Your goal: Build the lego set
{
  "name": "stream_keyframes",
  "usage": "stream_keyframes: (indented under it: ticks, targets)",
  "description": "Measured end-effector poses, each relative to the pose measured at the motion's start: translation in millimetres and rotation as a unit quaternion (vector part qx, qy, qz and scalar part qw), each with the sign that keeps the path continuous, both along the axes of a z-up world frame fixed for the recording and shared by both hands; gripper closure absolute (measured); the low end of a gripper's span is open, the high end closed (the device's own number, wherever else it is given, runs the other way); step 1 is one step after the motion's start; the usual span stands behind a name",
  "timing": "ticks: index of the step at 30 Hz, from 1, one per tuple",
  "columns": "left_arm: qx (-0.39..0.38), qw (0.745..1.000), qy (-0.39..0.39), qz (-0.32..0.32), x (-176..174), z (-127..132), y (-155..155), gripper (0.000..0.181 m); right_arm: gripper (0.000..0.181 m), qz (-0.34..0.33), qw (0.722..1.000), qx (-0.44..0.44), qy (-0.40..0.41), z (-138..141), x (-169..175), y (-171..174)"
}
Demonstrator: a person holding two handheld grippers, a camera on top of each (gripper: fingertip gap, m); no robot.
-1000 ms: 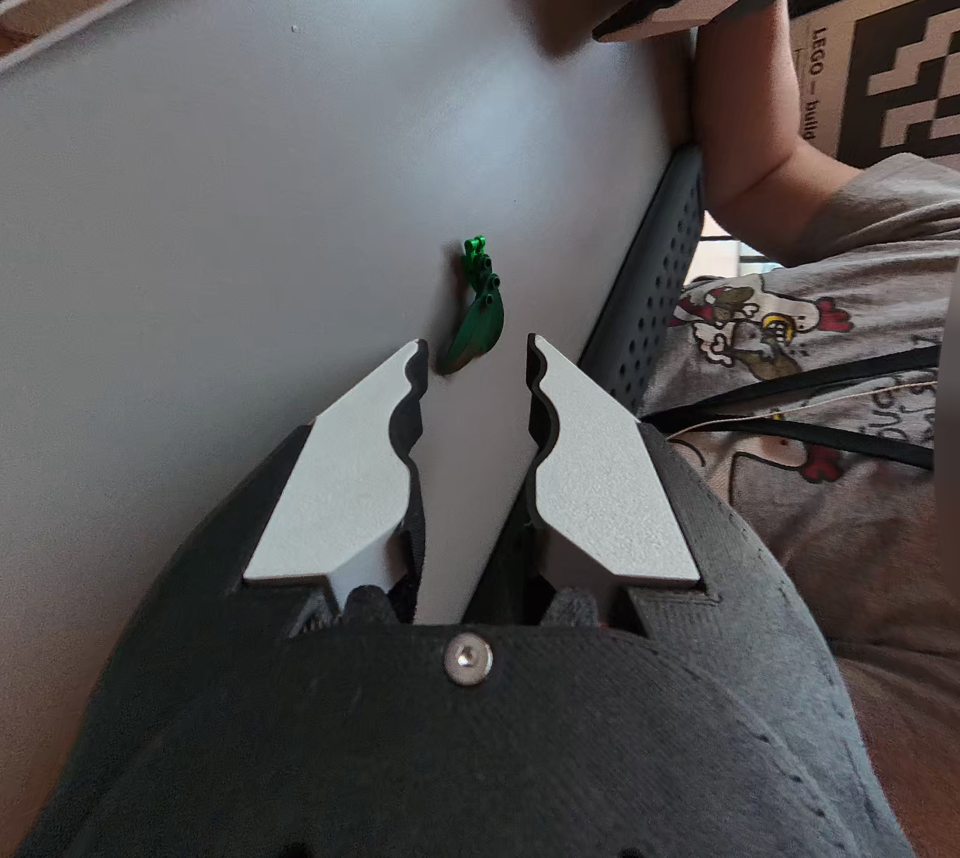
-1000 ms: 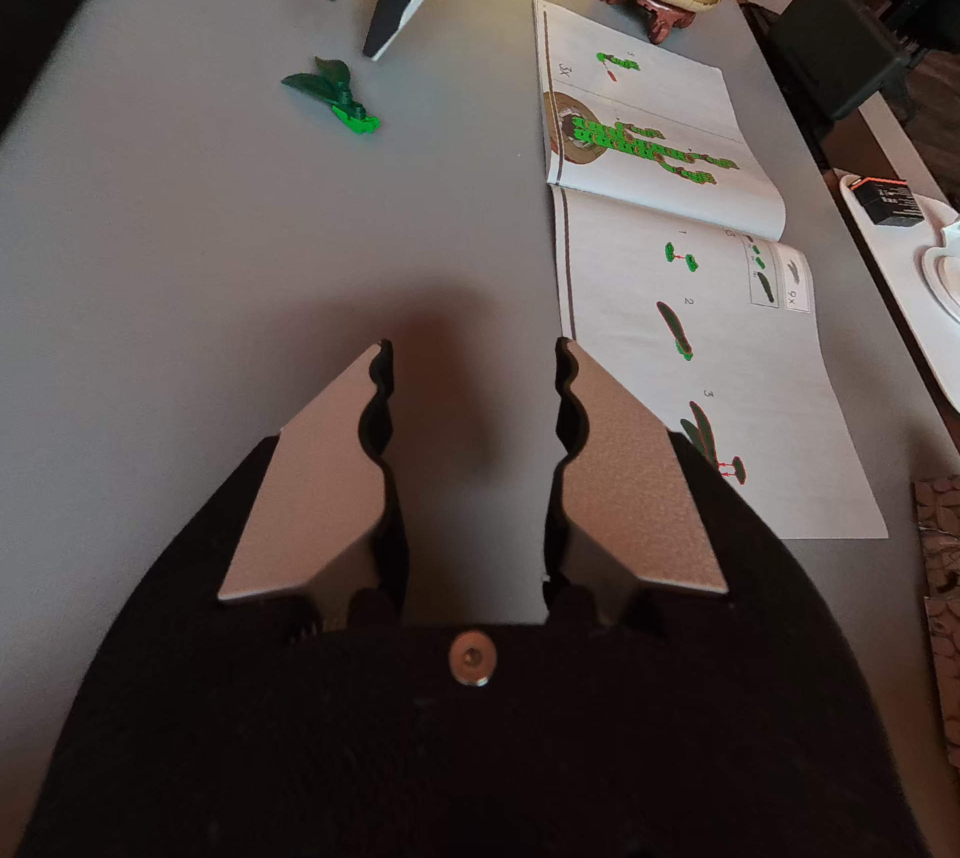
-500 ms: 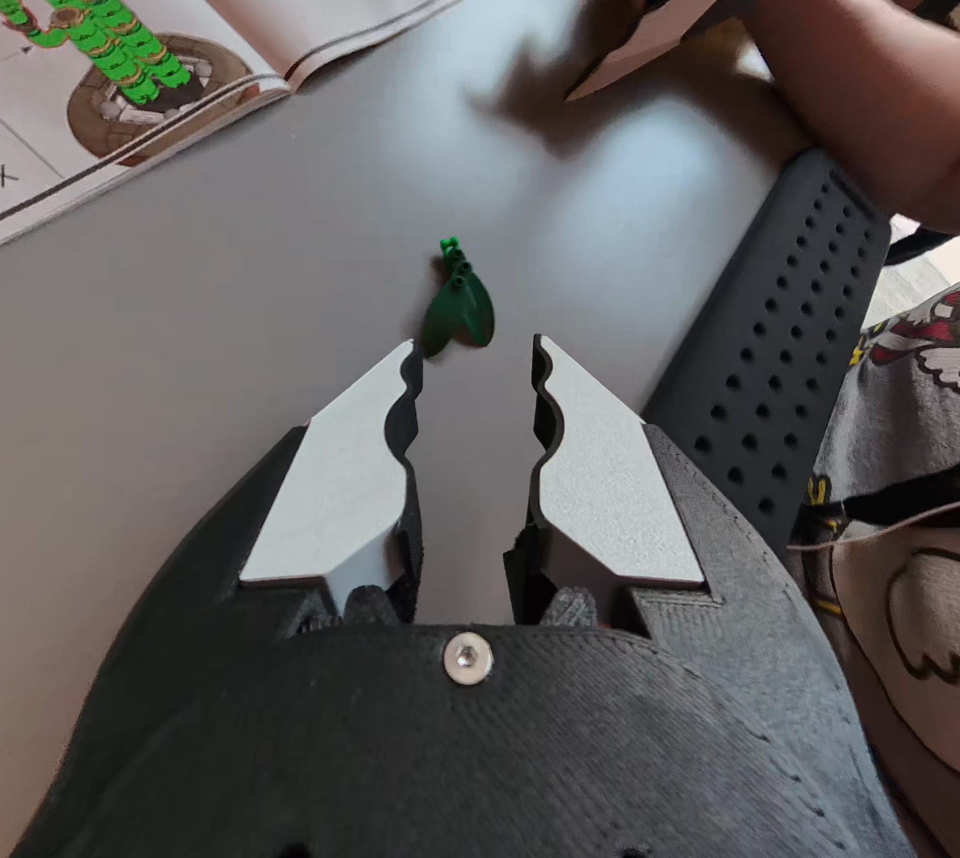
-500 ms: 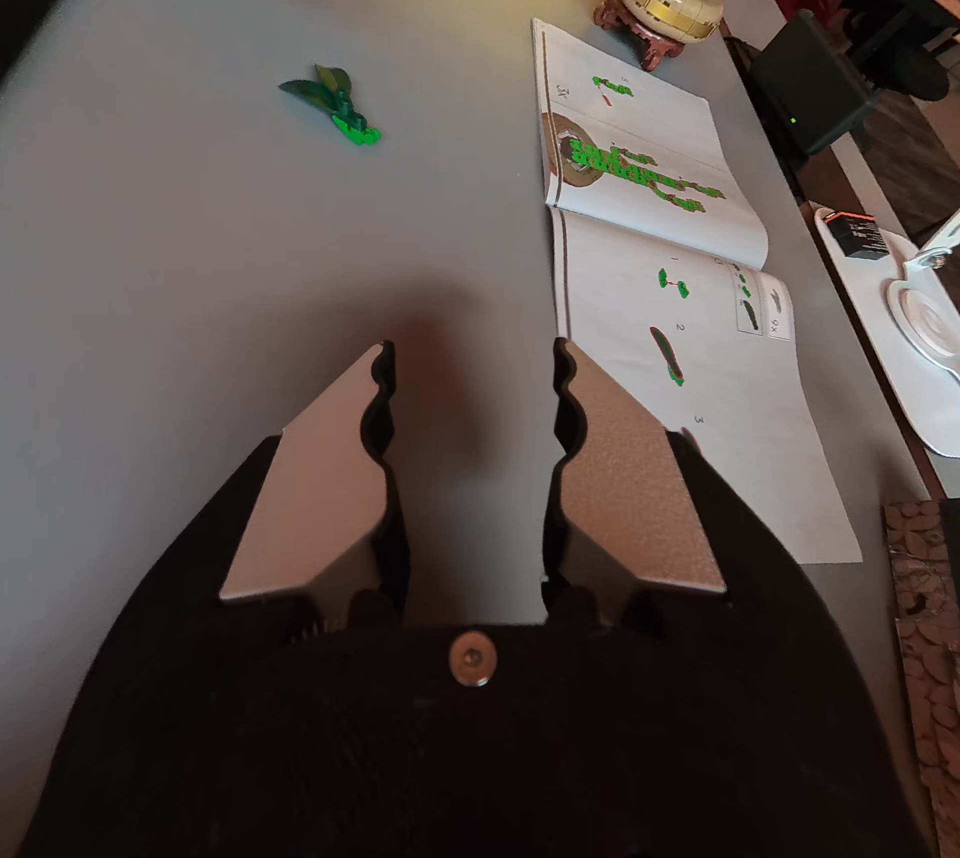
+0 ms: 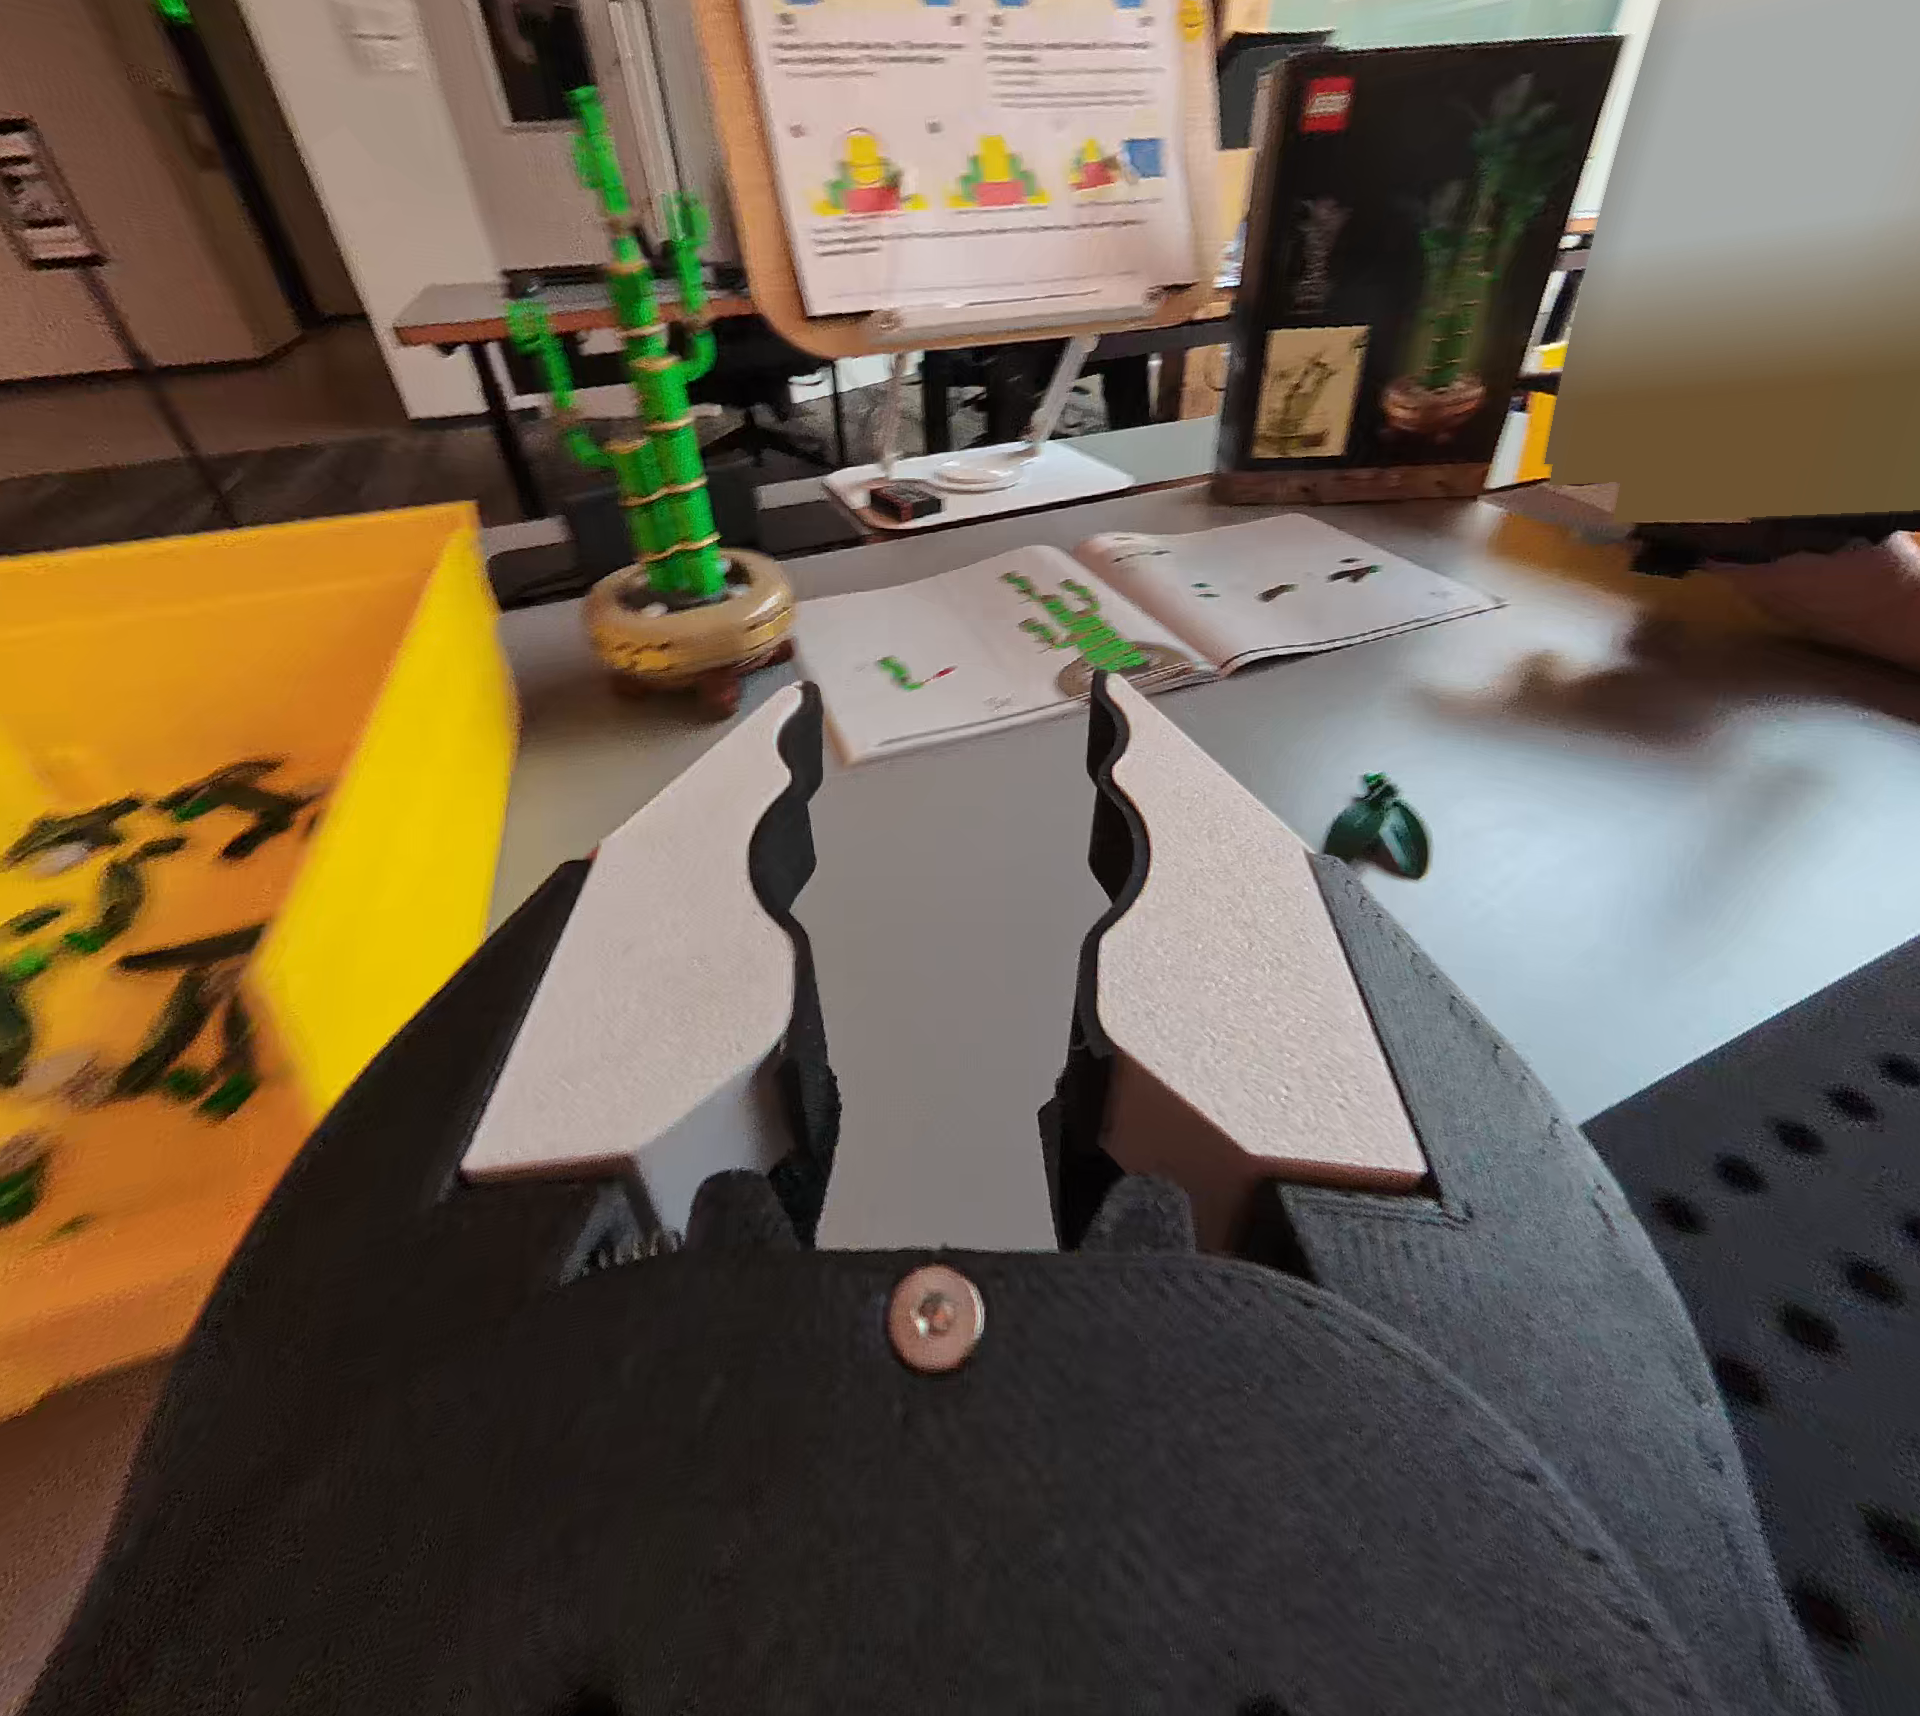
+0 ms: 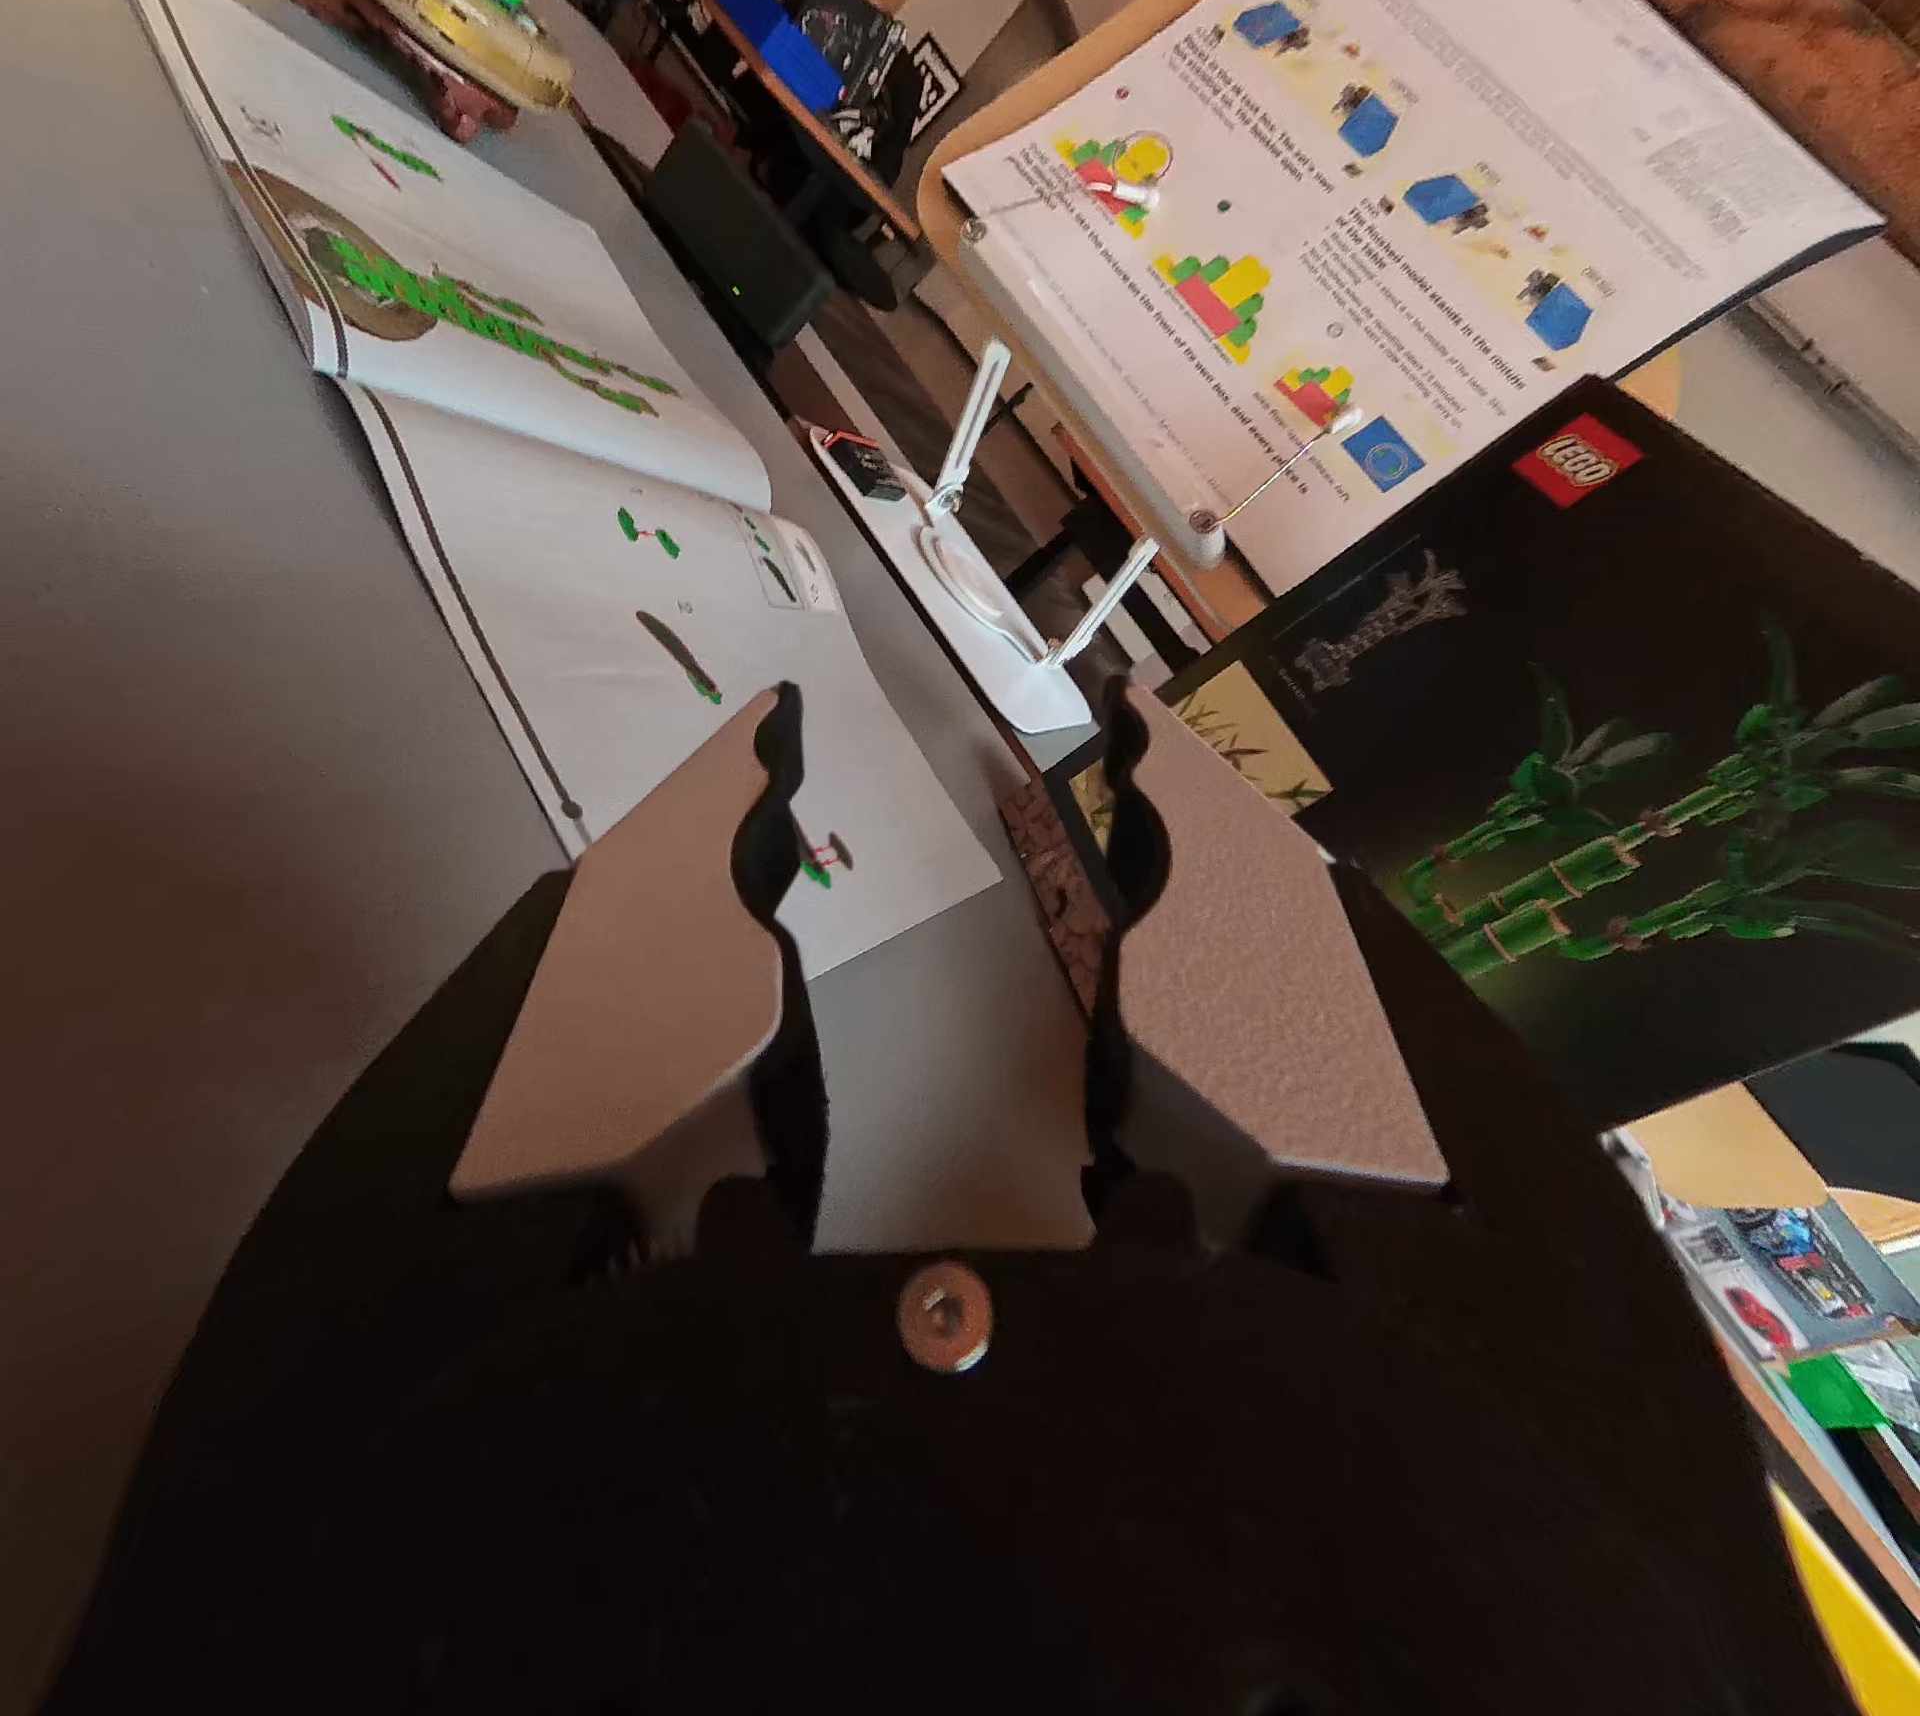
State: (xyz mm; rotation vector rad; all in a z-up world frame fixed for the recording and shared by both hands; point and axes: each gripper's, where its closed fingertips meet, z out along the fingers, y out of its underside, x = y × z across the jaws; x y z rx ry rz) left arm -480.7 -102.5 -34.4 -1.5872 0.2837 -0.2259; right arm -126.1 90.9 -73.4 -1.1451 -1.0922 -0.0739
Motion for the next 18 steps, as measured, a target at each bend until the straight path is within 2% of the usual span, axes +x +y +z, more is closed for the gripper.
stream_keyframes:
  ticks: [2,4,8,10,12,14,18]
  targets:
    - [-0.012,0.999,-0.003,0.031,-33,-6,-8,0.127,0.125,-0.011,1.000,-0.024,0.000,-6,-1,0]
    - [-0.004,0.998,0.003,0.065,-68,0,-16,0.127,0.126,-0.010,0.999,-0.051,-0.001,-13,-3,-6]
    - [0.020,0.993,0.034,0.111,-139,39,-22,0.126,0.132,-0.038,0.994,-0.098,0.027,-18,12,-12]
    - [0.019,0.993,0.051,0.106,-167,61,-14,0.133,0.134,-0.051,0.988,-0.126,0.067,-14,20,-14]
    - [0.013,0.993,0.058,0.103,-191,82,2,0.135,0.136,-0.055,0.980,-0.166,0.099,-10,22,-18]
    - [-0.014,0.996,0.067,0.062,-199,91,26,0.141,0.136,-0.054,0.973,-0.184,0.126,4,18,-25]
    - [-0.140,0.987,0.083,-0.017,-206,67,90,0.141,0.136,-0.017,0.961,-0.198,0.194,42,-18,-45]
